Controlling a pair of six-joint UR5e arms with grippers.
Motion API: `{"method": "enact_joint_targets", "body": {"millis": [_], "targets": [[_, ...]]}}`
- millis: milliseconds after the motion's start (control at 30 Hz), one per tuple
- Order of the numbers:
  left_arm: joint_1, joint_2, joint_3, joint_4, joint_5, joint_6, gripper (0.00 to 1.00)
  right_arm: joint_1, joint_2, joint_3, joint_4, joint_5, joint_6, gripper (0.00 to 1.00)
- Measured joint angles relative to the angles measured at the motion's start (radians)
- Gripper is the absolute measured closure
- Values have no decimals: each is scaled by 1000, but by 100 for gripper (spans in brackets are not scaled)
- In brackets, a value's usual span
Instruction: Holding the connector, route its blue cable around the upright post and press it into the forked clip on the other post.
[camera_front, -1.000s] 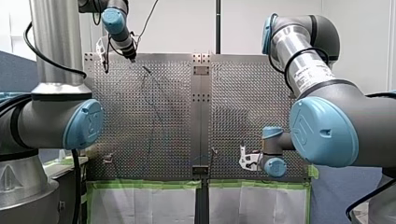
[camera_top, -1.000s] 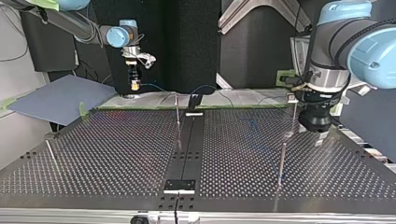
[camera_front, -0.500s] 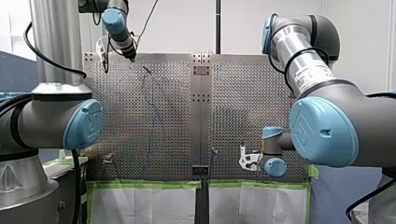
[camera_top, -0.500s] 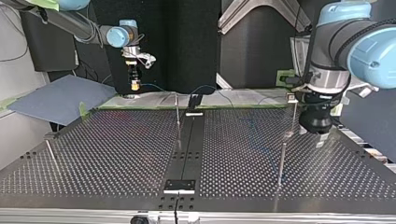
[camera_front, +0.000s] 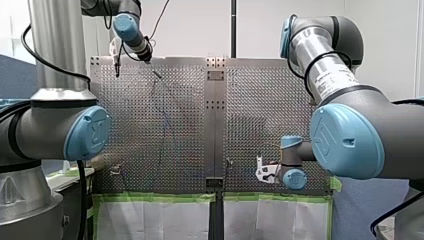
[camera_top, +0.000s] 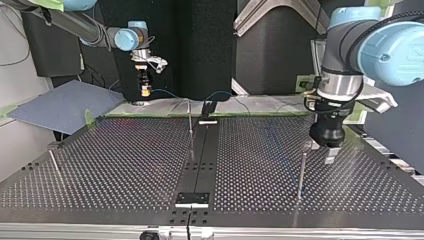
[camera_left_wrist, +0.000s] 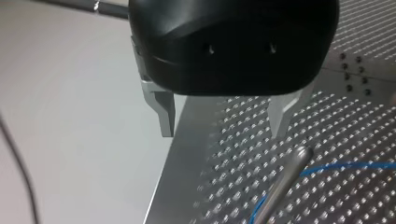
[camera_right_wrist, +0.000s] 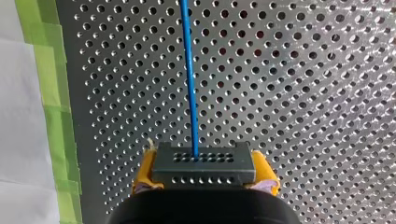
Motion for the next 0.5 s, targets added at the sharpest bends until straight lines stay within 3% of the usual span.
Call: {"method": "enact_joint_targets", "body": {"millis": [267,500], "targets": [[-38,2,-65,68,47,68,0,1,0,0,8,0,-3,100],[-69,2,-92,121,28,121,0,3,-1,0,32,3,-6,100]]}}
